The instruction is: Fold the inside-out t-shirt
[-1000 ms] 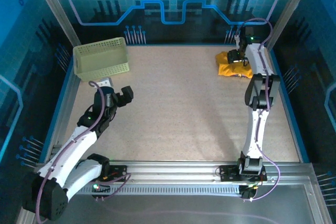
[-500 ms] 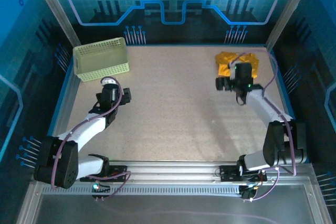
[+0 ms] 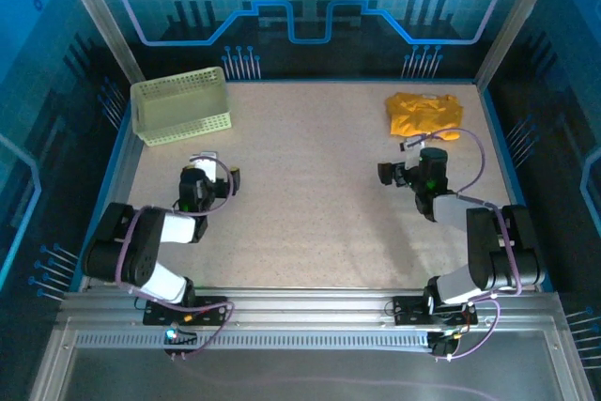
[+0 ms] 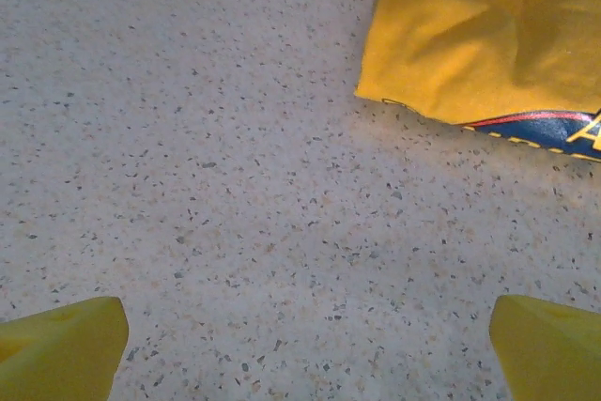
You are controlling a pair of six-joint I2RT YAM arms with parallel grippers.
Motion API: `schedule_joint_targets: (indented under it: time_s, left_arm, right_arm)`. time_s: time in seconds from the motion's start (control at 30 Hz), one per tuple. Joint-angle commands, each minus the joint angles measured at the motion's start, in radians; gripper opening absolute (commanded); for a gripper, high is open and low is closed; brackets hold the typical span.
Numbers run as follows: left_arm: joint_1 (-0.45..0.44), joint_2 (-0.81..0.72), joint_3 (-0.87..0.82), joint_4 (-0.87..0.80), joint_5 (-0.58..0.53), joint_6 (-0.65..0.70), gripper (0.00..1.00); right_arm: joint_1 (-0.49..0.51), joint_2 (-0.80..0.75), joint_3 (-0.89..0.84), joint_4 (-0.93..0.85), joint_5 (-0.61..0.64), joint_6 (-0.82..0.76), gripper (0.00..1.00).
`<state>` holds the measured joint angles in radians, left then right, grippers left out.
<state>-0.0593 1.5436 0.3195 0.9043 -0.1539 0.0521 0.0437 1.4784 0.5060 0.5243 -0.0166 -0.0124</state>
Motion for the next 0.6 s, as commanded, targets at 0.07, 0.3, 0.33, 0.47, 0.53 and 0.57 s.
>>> schedule_joint_targets:
  time_s: [0.07, 0.3, 0.33, 0.47, 0.53, 0.57]
  left_arm:
    - [0.024, 0.006, 0.044, 0.047, 0.060, -0.013, 0.99]
    - [0.038, 0.011, 0.056, 0.030, 0.011, -0.047, 0.99]
    - [0.038, 0.010, 0.058, 0.031, 0.006, -0.047, 0.99]
    - [0.038, 0.011, 0.056, 0.036, -0.008, -0.052, 0.99]
    - [0.037, 0.010, 0.055, 0.036, -0.009, -0.052, 0.99]
    - [0.038, 0.010, 0.056, 0.035, -0.008, -0.052, 0.99]
  right_arm:
    - [-0.009, 0.025, -0.073, 0.231, -0.027, -0.006, 1.00]
    - [0.008, 0.028, -0.071, 0.228, 0.042, 0.000, 1.00]
    - [0.008, 0.028, -0.070, 0.228, 0.044, 0.001, 1.00]
    - [0.010, 0.028, -0.070, 0.225, 0.046, 0.000, 1.00]
    - [0.014, 0.028, -0.070, 0.227, 0.054, -0.003, 1.00]
    - [0.013, 0.028, -0.070, 0.227, 0.053, -0.002, 1.00]
